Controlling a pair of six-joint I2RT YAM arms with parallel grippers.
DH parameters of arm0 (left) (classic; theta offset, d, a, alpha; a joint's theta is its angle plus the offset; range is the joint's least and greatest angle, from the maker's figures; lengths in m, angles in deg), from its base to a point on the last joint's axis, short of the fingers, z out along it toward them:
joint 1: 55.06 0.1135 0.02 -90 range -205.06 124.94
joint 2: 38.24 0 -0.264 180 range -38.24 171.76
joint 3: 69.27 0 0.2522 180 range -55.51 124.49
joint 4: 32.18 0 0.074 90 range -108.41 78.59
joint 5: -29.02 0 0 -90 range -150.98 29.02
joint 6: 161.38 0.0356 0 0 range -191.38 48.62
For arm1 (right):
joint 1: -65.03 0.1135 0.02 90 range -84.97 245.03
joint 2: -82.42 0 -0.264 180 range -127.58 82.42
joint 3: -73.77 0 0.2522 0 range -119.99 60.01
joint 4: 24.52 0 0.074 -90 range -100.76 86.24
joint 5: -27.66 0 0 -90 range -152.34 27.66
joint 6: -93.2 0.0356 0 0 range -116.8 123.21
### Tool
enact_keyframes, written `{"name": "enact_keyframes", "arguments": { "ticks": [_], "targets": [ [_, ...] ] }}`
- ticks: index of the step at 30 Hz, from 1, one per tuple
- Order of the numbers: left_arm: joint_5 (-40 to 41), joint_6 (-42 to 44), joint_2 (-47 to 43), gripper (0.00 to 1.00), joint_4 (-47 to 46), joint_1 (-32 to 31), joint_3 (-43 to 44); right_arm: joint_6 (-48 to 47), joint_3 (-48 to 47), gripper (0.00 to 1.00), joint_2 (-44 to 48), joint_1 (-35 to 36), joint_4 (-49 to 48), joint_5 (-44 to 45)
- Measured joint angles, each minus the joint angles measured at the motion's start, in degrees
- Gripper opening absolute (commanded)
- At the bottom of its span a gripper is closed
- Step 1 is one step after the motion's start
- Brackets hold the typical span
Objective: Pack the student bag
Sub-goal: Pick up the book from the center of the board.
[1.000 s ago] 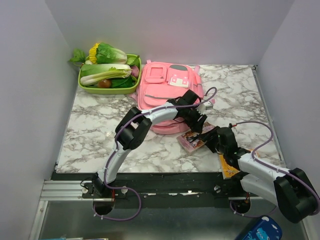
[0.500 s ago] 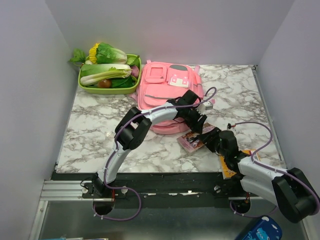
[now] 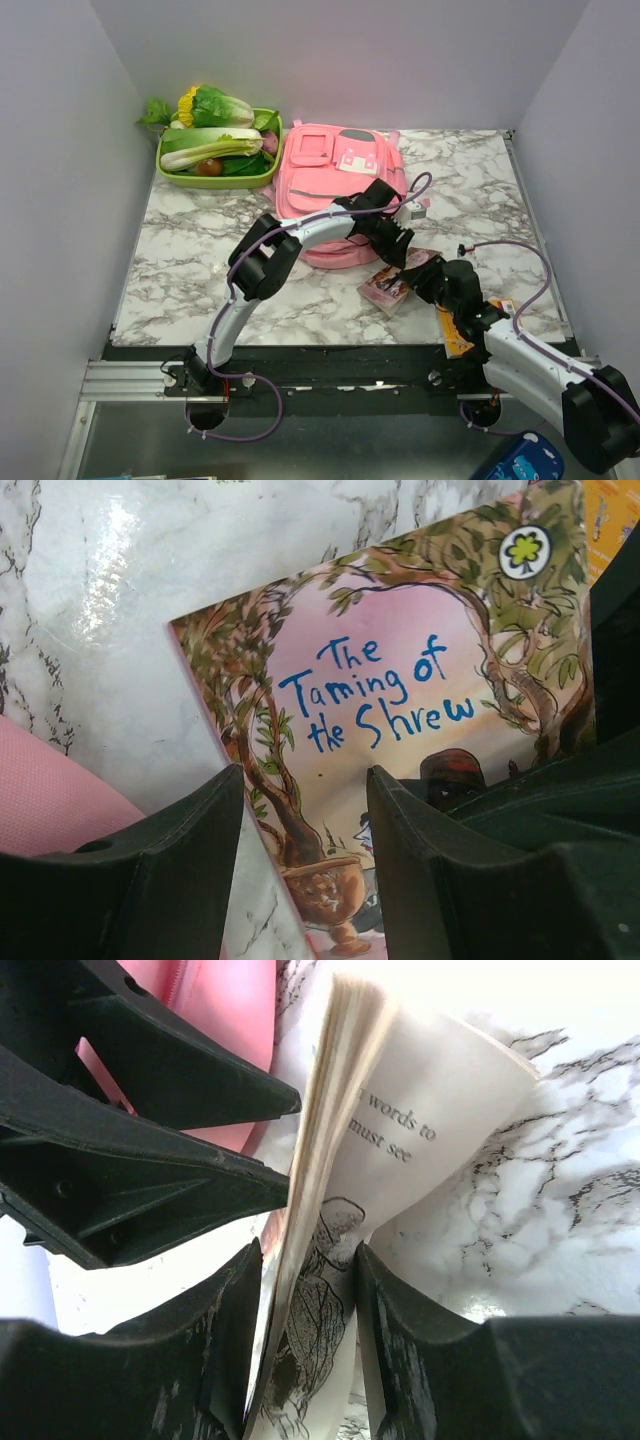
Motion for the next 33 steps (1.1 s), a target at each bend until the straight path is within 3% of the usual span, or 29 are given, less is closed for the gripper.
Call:
{"name": "enact_keyframes", "arguments": {
  "ticks": [6, 11, 21, 29, 33],
  "targets": [
    [-0.42, -0.24, -0.31, 0.59, 0.5, 0.0, 0.0, -2.12, 0.48, 0.48, 2.36, 0.0, 0.04, -0.48],
    [-0.42, -0.24, -0.31, 0.59, 1.07, 0.0, -0.07, -2.32, 0.42, 0.4, 2.25, -0.04, 1.7, -0.57],
    [-0.61, -0.02, -1.33, 0.6, 4.28, 0.02, 0.02, -2.23, -6.14, 0.27, 2.25, -0.04, 13.94, -0.37],
    [-0.48, 3.96, -6.14, 0.62, 13.81, -0.09, 2.1, -1.57, -6.45, 0.25, 5.44, -0.04, 14.78, 0.22],
    [2.69, 10.27, -12.74, 0.67, 19.78, 0.7, 2.73, -1.46, -6.34, 0.26, 9.57, -0.04, 15.26, 0.33]
  ]
}}
